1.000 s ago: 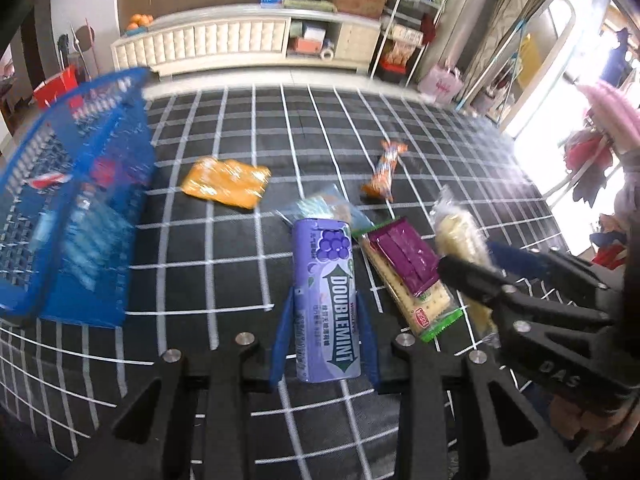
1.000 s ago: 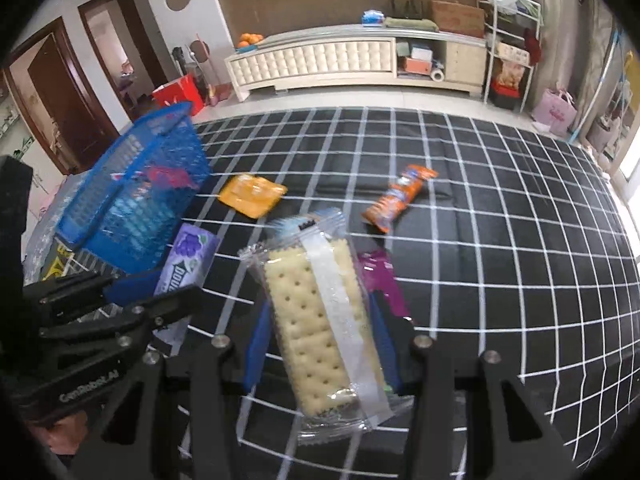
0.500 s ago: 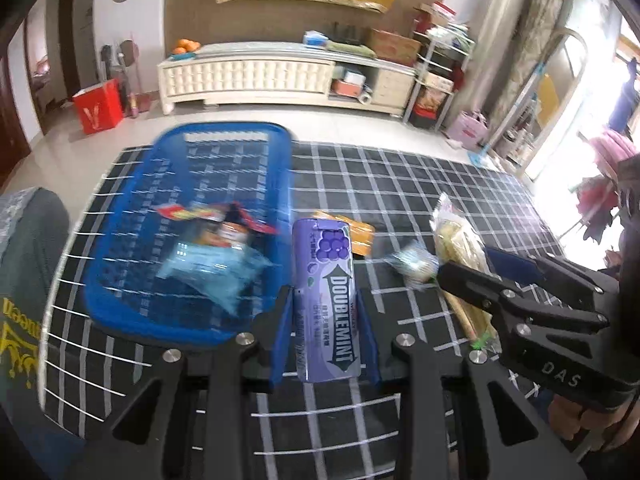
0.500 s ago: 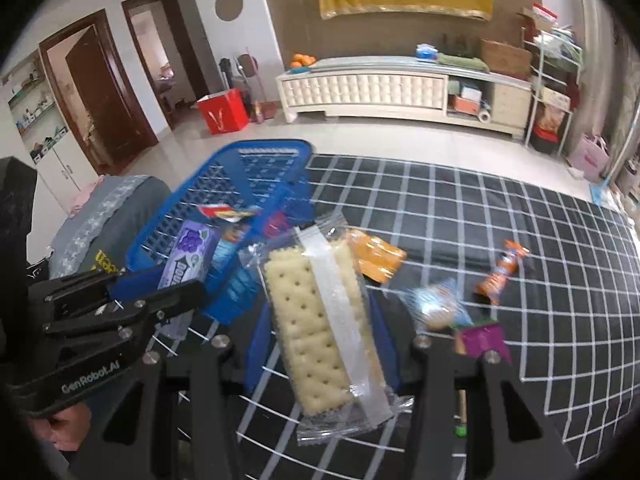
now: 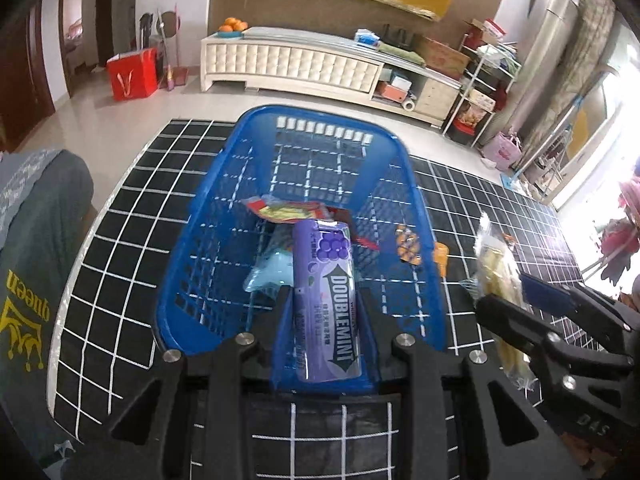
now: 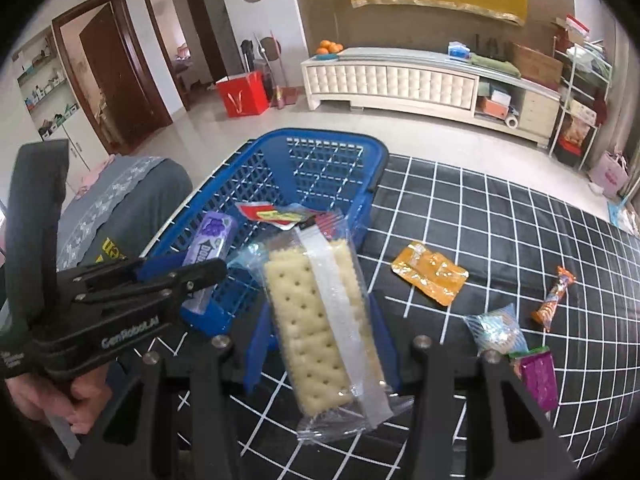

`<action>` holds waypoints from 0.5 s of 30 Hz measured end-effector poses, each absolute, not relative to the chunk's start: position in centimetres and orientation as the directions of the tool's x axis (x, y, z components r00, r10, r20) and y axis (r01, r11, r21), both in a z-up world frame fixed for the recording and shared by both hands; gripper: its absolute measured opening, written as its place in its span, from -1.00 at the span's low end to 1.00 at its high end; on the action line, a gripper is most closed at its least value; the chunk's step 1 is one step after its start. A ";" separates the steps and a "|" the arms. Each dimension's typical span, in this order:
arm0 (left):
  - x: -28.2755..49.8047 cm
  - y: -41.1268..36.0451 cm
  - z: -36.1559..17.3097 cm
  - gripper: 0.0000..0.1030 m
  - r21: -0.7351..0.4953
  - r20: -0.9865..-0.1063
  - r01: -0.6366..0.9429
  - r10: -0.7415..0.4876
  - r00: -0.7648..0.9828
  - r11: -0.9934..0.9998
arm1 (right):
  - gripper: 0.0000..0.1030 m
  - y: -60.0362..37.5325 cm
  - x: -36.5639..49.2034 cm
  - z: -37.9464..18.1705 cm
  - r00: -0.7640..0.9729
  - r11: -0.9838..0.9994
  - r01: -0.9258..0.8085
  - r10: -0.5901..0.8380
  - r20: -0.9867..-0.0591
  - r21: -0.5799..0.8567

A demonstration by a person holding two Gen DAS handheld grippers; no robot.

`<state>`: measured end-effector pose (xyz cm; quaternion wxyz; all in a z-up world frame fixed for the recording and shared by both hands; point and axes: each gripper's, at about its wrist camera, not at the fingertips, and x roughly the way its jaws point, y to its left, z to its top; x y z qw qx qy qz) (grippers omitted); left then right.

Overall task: Organize snacks
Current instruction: 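Carry both snacks over the basket and open the left tool to drop the gum box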

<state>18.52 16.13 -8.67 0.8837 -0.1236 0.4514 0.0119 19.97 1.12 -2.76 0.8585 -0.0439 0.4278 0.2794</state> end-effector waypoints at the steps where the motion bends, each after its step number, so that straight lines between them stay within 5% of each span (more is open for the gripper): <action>1: 18.7 16.4 -9.0 -0.44 -0.214 -0.804 -0.138 -0.094 0.587 0.967 | 0.01 1.3 20.0 -2.9 0.477 0.841 -0.516 0.439 -0.762 0.162; 15: 18.2 16.2 -9.6 -0.41 -0.224 -0.802 -0.146 -0.097 0.589 0.964 | 0.01 1.0 20.0 -3.4 0.459 0.845 -0.505 0.435 -0.775 0.176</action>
